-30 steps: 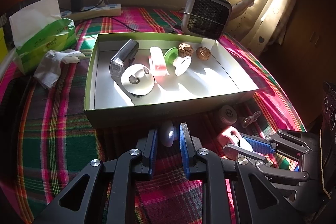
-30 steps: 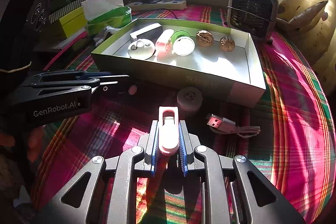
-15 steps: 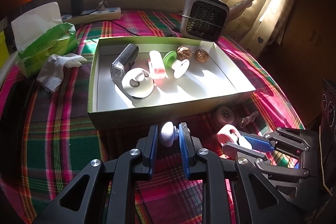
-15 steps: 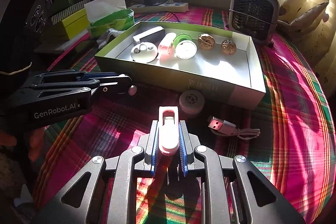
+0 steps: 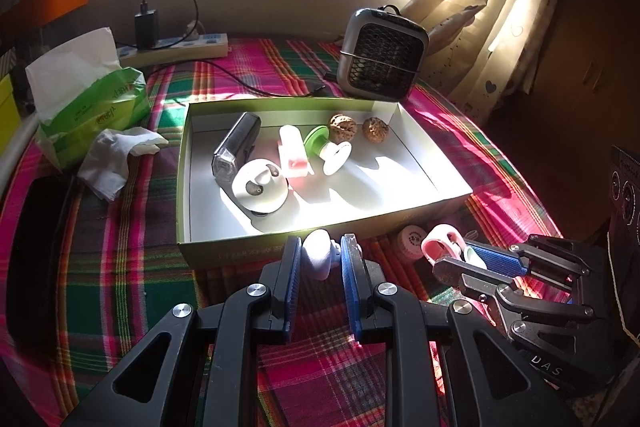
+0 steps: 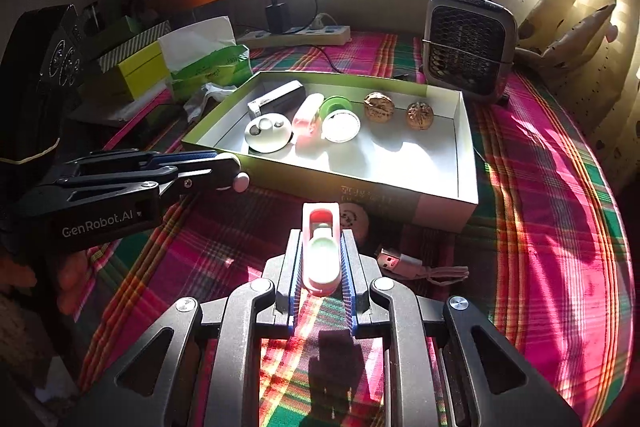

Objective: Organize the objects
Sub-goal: 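Carry the white oval with the left tool while the right tool carries the clip toward the box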

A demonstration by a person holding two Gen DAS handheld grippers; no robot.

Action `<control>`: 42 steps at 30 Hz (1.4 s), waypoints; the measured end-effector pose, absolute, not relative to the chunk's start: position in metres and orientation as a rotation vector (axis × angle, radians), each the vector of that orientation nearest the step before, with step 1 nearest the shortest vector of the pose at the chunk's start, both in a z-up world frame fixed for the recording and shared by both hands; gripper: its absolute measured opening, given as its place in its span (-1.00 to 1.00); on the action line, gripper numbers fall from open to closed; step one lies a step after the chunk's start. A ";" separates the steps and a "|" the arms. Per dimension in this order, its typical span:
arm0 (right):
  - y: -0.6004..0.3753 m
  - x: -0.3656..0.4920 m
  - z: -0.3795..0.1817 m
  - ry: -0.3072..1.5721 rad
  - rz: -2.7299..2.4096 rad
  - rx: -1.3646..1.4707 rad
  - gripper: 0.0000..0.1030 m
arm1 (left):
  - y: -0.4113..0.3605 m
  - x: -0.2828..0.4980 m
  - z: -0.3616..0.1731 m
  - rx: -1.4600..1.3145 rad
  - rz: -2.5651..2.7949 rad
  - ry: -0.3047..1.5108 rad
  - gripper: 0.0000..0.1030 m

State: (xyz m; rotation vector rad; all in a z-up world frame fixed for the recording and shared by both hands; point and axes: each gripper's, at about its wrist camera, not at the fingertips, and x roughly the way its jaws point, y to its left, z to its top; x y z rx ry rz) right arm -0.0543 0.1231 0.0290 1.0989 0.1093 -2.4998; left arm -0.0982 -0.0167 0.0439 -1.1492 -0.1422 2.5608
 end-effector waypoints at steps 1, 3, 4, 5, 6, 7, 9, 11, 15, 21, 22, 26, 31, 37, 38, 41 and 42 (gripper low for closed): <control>0.124 -0.055 0.031 0.110 -2.502 1.094 -0.65 | -0.016 -0.099 0.045 -1.146 2.562 -0.139 -0.65; 0.125 -0.058 0.034 0.112 -2.512 1.088 -0.65 | -0.017 -0.100 0.047 -1.142 2.564 -0.142 -0.65; 0.126 -0.060 0.035 0.112 -2.515 1.085 -0.65 | -0.016 -0.100 0.048 -1.140 2.563 -0.143 -0.65; 0.127 -0.061 0.037 0.110 -2.518 1.080 -0.65 | -0.017 -0.101 0.049 -1.138 2.564 -0.144 -0.65; 0.128 -0.062 0.039 0.107 -2.524 1.074 -0.65 | -0.017 -0.102 0.050 -1.137 2.566 -0.145 -0.65; 0.129 -0.064 0.041 0.105 -2.529 1.070 -0.65 | -0.017 -0.103 0.050 -1.137 2.566 -0.145 -0.65; 0.131 -0.068 0.046 0.100 -2.538 1.062 -0.65 | -0.017 -0.104 0.051 -1.137 2.566 -0.152 -0.65; 0.133 -0.073 0.050 0.105 -2.549 1.052 -0.65 | -0.016 -0.106 0.053 -1.130 2.567 -0.149 -0.65; 0.138 -0.086 0.058 0.096 -2.563 1.047 -0.65 | -0.016 -0.109 0.053 -1.132 2.565 -0.151 -0.65; 0.139 -0.106 0.065 0.116 -2.577 1.051 -0.65 | -0.015 -0.116 0.053 -1.133 2.563 -0.153 -0.65; 0.139 -0.110 0.065 0.119 -2.578 1.055 -0.65 | -0.015 -0.117 0.053 -1.132 2.562 -0.156 -0.65; 0.140 -0.127 0.064 0.135 -2.581 1.076 -0.65 | -0.015 -0.123 0.051 -1.140 2.557 -0.159 -0.65; 0.141 -0.150 0.057 0.157 -2.574 1.125 -0.65 | -0.014 -0.131 0.047 -1.153 2.553 -0.164 -0.65; 0.141 -0.174 0.046 0.160 -2.554 1.192 -0.65 | -0.013 -0.140 0.042 -1.169 2.547 -0.166 -0.65; 0.141 -0.177 0.044 0.161 -2.550 1.202 -0.65 | -0.013 -0.142 0.041 -1.171 2.547 -0.167 -0.65; 0.141 -0.183 0.038 0.171 -2.531 1.228 -0.65 | -0.014 -0.145 0.039 -1.176 2.545 -0.168 -0.65; 0.140 -0.185 0.036 0.173 -2.528 1.235 -0.65 | -0.014 -0.146 0.038 -1.180 2.546 -0.168 -0.65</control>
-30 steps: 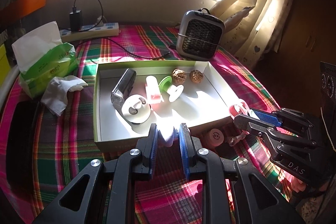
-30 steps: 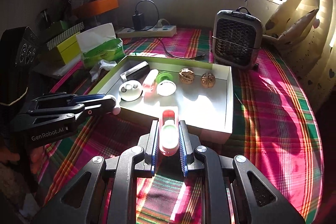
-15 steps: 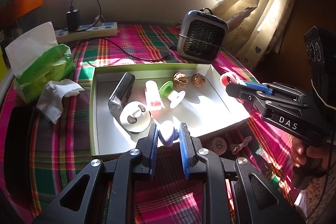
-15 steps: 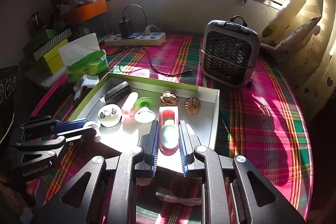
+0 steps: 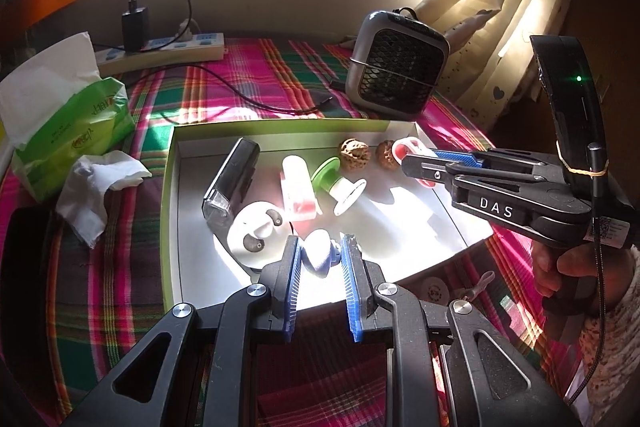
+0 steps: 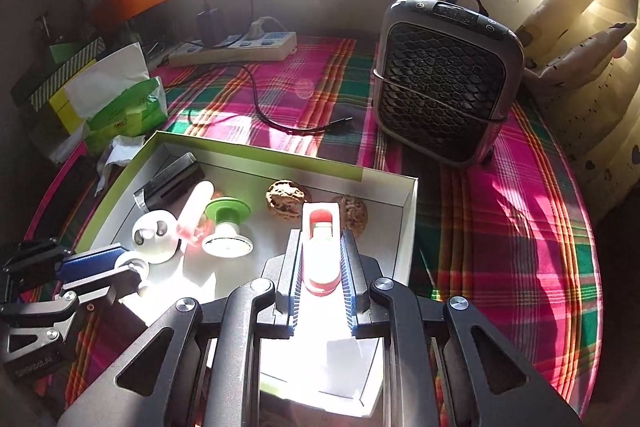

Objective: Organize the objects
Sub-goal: 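Carry the white oval with the left tool while the right tool carries the clip toward the box, then lower the white oval into the box with the left tool while the right tool lowers the clip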

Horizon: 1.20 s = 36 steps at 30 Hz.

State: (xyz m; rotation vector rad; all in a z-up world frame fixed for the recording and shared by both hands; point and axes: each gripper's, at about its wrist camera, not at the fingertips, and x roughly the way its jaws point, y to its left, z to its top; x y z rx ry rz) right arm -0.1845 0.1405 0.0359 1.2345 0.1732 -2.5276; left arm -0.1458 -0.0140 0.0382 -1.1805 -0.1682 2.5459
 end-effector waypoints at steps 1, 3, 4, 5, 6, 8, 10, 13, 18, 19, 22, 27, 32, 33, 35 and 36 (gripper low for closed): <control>0.140 -0.186 0.034 0.175 -2.524 1.241 -0.65 | -0.015 -0.147 0.037 -1.185 2.545 -0.171 -0.65; 0.139 -0.188 0.032 0.177 -2.514 1.252 -0.65 | -0.015 -0.150 0.035 -1.192 2.545 -0.178 -0.65; 0.138 -0.189 0.030 0.179 -2.511 1.256 -0.65 | -0.016 -0.151 0.035 -1.195 2.543 -0.180 -0.65; 0.138 -0.189 0.029 0.180 -2.508 1.259 -0.65 | -0.015 -0.152 0.034 -1.197 2.541 -0.180 -0.65; 0.138 -0.190 0.028 0.180 -2.503 1.263 -0.65 | -0.015 -0.153 0.033 -1.200 2.540 -0.179 -0.65; 0.138 -0.191 0.026 0.182 -2.498 1.270 -0.65 | -0.014 -0.155 0.031 -1.209 2.535 -0.175 -0.65; 0.137 -0.192 0.024 0.189 -2.496 1.281 -0.65 | -0.014 -0.156 0.029 -1.216 2.534 -0.175 -0.65; 0.137 -0.193 0.023 0.195 -2.498 1.281 -0.65 | -0.014 -0.159 0.027 -1.222 2.532 -0.177 -0.65; 0.135 -0.196 0.022 0.207 -2.501 1.282 -0.65 | -0.013 -0.163 0.023 -1.238 2.526 -0.169 -0.65; 0.135 -0.197 0.022 0.207 -2.502 1.282 -0.65 | -0.012 -0.163 0.023 -1.239 2.525 -0.168 -0.65; 0.135 -0.197 0.021 0.220 -2.507 1.283 -0.65 | -0.011 -0.164 0.021 -1.243 2.523 -0.164 -0.65; 0.133 -0.198 0.020 0.235 -2.513 1.284 -0.65 | -0.011 -0.167 0.018 -1.251 2.523 -0.163 -0.65; 0.133 -0.202 0.017 0.237 -2.516 1.286 -0.65 | -0.009 -0.167 0.019 -1.247 2.533 -0.139 -0.65; 0.133 -0.202 0.016 0.236 -2.518 1.286 -0.64 | -0.009 -0.167 0.019 -1.247 2.532 -0.141 -0.65; 0.133 -0.202 0.016 0.237 -2.519 1.286 -0.64 | -0.009 -0.166 0.019 -1.248 2.532 -0.143 -0.65; 0.132 -0.202 0.015 0.236 -2.517 1.287 -0.64 | -0.009 -0.166 0.019 -1.247 2.531 -0.143 -0.65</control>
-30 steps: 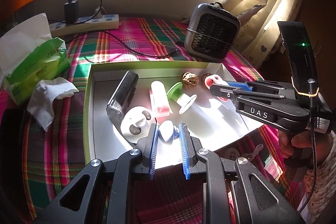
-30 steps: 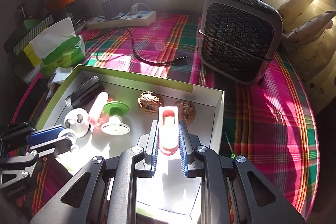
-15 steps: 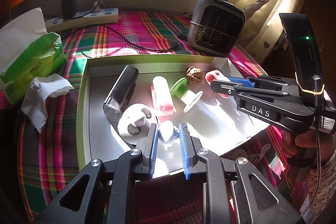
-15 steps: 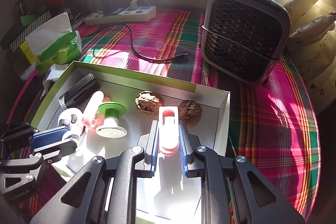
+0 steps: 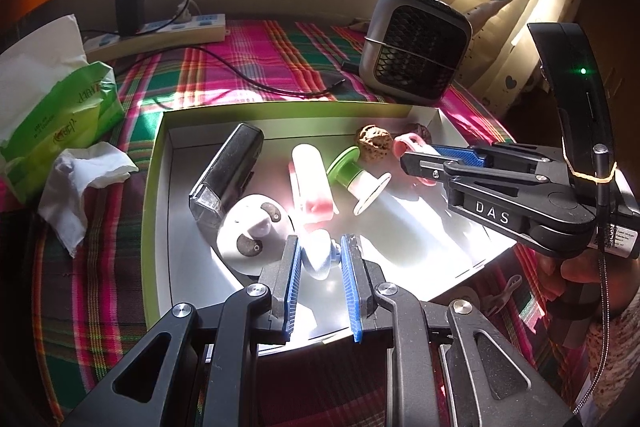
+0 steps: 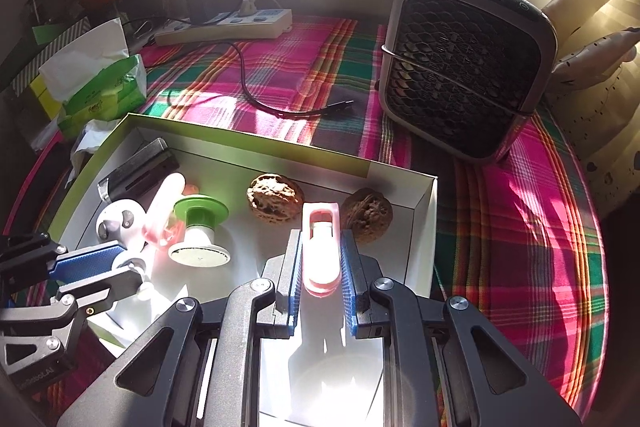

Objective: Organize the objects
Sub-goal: 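Lower the white oval into the box with the left tool while the right tool lowers the clip, then open the left tool releasing the oval while the right tool releases the clip in the box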

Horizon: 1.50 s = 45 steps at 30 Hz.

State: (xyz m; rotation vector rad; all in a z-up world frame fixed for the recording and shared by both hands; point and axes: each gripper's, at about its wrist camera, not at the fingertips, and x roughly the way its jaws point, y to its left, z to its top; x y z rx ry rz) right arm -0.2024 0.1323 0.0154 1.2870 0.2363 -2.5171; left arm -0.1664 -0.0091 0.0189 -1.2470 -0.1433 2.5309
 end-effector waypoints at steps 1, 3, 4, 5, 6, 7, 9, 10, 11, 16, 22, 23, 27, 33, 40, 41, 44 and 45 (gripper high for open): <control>0.132 -0.203 0.015 0.237 -2.516 1.289 -0.64 | -0.009 -0.166 0.019 -1.247 2.530 -0.144 -0.65; 0.132 -0.203 0.014 0.239 -2.517 1.289 -0.64 | -0.009 -0.167 0.018 -1.247 2.530 -0.139 -0.65; 0.132 -0.203 0.014 0.237 -2.518 1.289 -0.64 | -0.009 -0.166 0.018 -1.249 2.528 -0.139 -0.65; 0.132 -0.203 0.014 0.234 -2.517 1.289 -0.64 | -0.009 -0.167 0.018 -1.250 2.527 -0.141 -0.65; 0.132 -0.203 0.014 0.232 -2.518 1.289 -0.64 | -0.010 -0.167 0.018 -1.251 2.524 -0.142 -0.65; 0.132 -0.203 0.014 0.232 -2.519 1.290 -0.64 | -0.011 -0.168 0.018 -1.252 2.523 -0.143 -0.64; 0.132 -0.203 0.014 0.235 -2.518 1.292 -0.64 | -0.011 -0.168 0.017 -1.254 2.521 -0.148 -0.64; 0.132 -0.203 0.014 0.236 -2.519 1.293 -0.64 | -0.011 -0.169 0.017 -1.254 2.520 -0.148 -0.64; 0.132 -0.204 0.014 0.235 -2.518 1.293 -0.64 | -0.011 -0.168 0.017 -1.255 2.519 -0.151 -0.64; 0.133 -0.204 0.012 0.222 -2.514 1.300 -0.64 | -0.011 -0.169 0.017 -1.261 2.518 -0.151 -0.64; 0.133 -0.204 0.011 0.217 -2.519 1.297 -0.64 | -0.010 -0.169 0.016 -1.267 2.517 -0.157 -0.63; 0.134 -0.205 0.011 0.217 -2.519 1.296 -0.64 | -0.010 -0.169 0.016 -1.268 2.518 -0.154 -0.63; 0.134 -0.205 0.012 0.214 -2.520 1.295 -0.64 | -0.011 -0.169 0.016 -1.271 2.517 -0.157 -0.62; 0.134 -0.204 0.012 0.209 -2.526 1.294 -0.64 | -0.012 -0.169 0.016 -1.280 2.523 -0.157 -0.51; 0.136 -0.201 0.013 0.203 -2.528 1.294 -0.57 | -0.012 -0.169 0.017 -1.284 2.526 -0.157 -0.44; 0.137 -0.201 0.013 0.202 -2.528 1.294 -0.57 | -0.012 -0.168 0.017 -1.284 2.527 -0.155 -0.43; 0.138 -0.199 0.014 0.194 -2.530 1.289 -0.56 | -0.012 -0.168 0.017 -1.283 2.529 -0.155 -0.41; 0.138 -0.199 0.015 0.193 -2.531 1.287 -0.56 | -0.012 -0.168 0.018 -1.283 2.530 -0.155 -0.41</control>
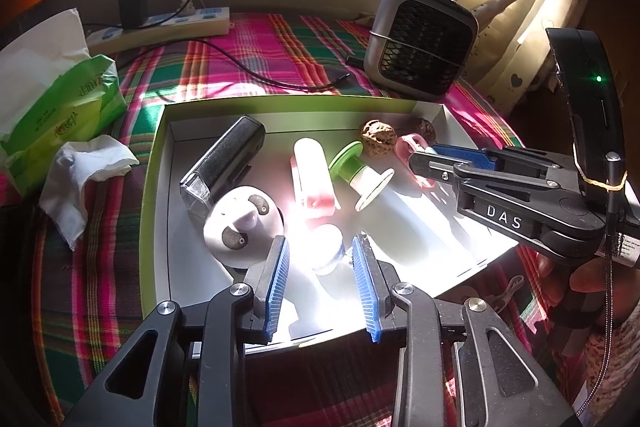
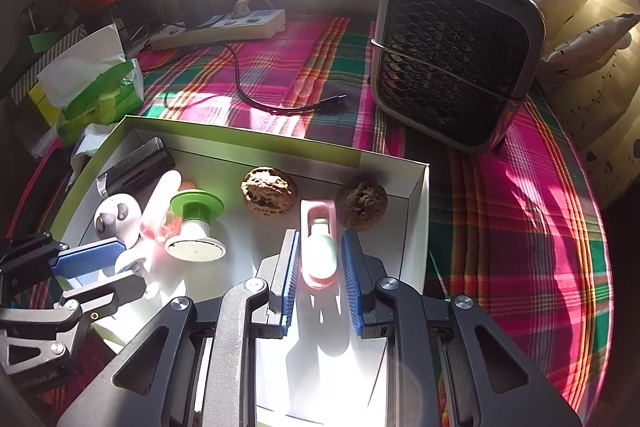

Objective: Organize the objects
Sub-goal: 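Open the left tool releasing the oval while the right tool releases the clip in the box, then lift both open tools up and back out of the box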

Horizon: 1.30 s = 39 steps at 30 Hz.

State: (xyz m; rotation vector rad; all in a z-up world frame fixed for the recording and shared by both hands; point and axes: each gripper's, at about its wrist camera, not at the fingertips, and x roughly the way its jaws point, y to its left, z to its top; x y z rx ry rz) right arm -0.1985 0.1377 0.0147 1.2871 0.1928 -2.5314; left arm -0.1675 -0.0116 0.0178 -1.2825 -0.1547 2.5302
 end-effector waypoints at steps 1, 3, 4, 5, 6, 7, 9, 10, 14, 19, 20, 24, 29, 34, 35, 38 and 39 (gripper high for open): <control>0.138 -0.198 0.015 0.190 -2.533 1.285 -0.55 | -0.012 -0.167 0.018 -1.283 2.531 -0.155 -0.40; 0.138 -0.196 0.016 0.187 -2.534 1.282 -0.47 | -0.011 -0.167 0.019 -1.281 2.532 -0.154 -0.40; 0.138 -0.195 0.017 0.184 -2.534 1.281 -0.41 | -0.012 -0.166 0.019 -1.280 2.534 -0.154 -0.40; 0.138 -0.195 0.017 0.181 -2.533 1.279 -0.40 | -0.012 -0.165 0.020 -1.277 2.538 -0.155 -0.39; 0.138 -0.194 0.017 0.180 -2.533 1.276 -0.40 | -0.012 -0.164 0.021 -1.273 2.539 -0.155 -0.39; 0.138 -0.193 0.018 0.180 -2.535 1.274 -0.40 | -0.012 -0.164 0.022 -1.272 2.540 -0.155 -0.39; 0.139 -0.190 0.019 0.178 -2.539 1.270 -0.40 | -0.012 -0.162 0.023 -1.271 2.542 -0.154 -0.39; 0.139 -0.189 0.020 0.177 -2.542 1.268 -0.40 | -0.012 -0.161 0.024 -1.269 2.543 -0.153 -0.39; 0.141 -0.184 0.024 0.164 -2.552 1.256 -0.40 | -0.011 -0.156 0.028 -1.259 2.553 -0.148 -0.38; 0.143 -0.175 0.029 0.154 -2.561 1.239 -0.40 | -0.009 -0.148 0.034 -1.241 2.558 -0.143 -0.37; 0.144 -0.173 0.030 0.153 -2.562 1.238 -0.40 | -0.009 -0.147 0.035 -1.238 2.560 -0.141 -0.37; 0.146 -0.165 0.033 0.147 -2.571 1.227 -0.39 | -0.008 -0.141 0.040 -1.221 2.565 -0.135 -0.37; 0.149 -0.154 0.039 0.137 -2.582 1.202 -0.39 | -0.006 -0.133 0.045 -1.206 2.577 -0.124 -0.37; 0.152 -0.144 0.043 0.120 -2.593 1.181 -0.38 | -0.003 -0.124 0.049 -1.182 2.577 -0.108 -0.37; 0.154 -0.141 0.043 0.114 -2.597 1.177 -0.38 | -0.002 -0.122 0.050 -1.177 2.584 -0.103 -0.37; 0.158 -0.132 0.045 0.096 -2.607 1.163 -0.38 | -0.001 -0.116 0.052 -1.161 2.587 -0.095 -0.37; 0.160 -0.130 0.046 0.092 -2.611 1.159 -0.38 | -0.001 -0.114 0.053 -1.156 2.581 -0.099 -0.37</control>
